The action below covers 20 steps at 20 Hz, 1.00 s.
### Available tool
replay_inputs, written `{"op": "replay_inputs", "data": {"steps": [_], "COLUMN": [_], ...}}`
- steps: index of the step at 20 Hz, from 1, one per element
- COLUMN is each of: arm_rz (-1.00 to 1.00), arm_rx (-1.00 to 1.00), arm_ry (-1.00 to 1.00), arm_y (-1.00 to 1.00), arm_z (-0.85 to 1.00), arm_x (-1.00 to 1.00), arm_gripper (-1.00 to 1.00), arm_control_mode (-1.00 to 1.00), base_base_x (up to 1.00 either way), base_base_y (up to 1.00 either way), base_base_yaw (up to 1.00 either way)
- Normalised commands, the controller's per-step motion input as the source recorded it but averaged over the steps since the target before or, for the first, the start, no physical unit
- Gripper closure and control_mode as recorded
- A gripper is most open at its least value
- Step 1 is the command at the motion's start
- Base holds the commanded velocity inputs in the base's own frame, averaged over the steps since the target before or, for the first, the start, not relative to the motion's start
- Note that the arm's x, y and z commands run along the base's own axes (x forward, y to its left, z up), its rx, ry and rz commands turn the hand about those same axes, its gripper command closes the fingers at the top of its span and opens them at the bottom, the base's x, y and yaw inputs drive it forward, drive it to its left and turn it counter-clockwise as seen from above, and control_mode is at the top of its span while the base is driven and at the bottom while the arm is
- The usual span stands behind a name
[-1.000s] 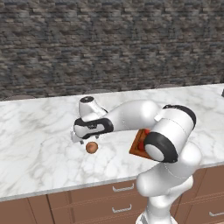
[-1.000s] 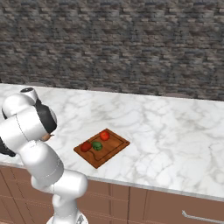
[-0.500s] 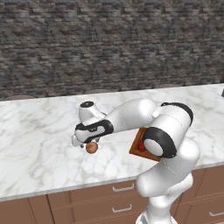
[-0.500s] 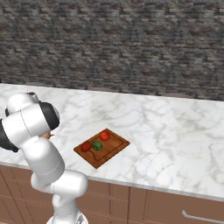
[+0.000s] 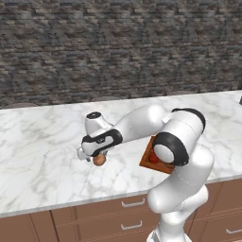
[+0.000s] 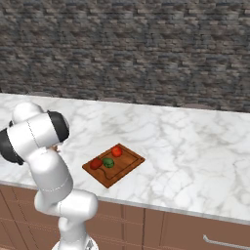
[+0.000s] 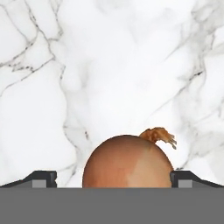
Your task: Place the avocado, onion, tomato, and bell pepper on the cutting board.
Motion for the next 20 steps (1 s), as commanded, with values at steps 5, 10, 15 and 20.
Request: {"op": "replay_inputs", "data": {"steps": [5, 10, 15, 20], "arm_rz": [-0.03, -0.07, -0.05, -0.01], "arm_rx": [0.00, -0.01, 0.00, 0.00], "arm_ry": [0.03, 0.01, 0.00, -0.03], "arm_y": [-0.02, -0.36, -0.64, -0.36], "arm_z": [-0.31, -0.42, -0.37, 0.09], "arm_x": [-0.01, -0.28, -0.52, -0.52], "arm_gripper": [1.00, 1.00, 1.00, 1.00], "arm_control_mode": [-1.00, -1.00, -1.00, -1.00], "base_base_x": [0.00, 0.00, 0.00, 0.00], "base_base_y": [0.00, 0.00, 0.00, 0.00], "base_base_yaw": [0.00, 0.00, 0.00, 0.00]}}
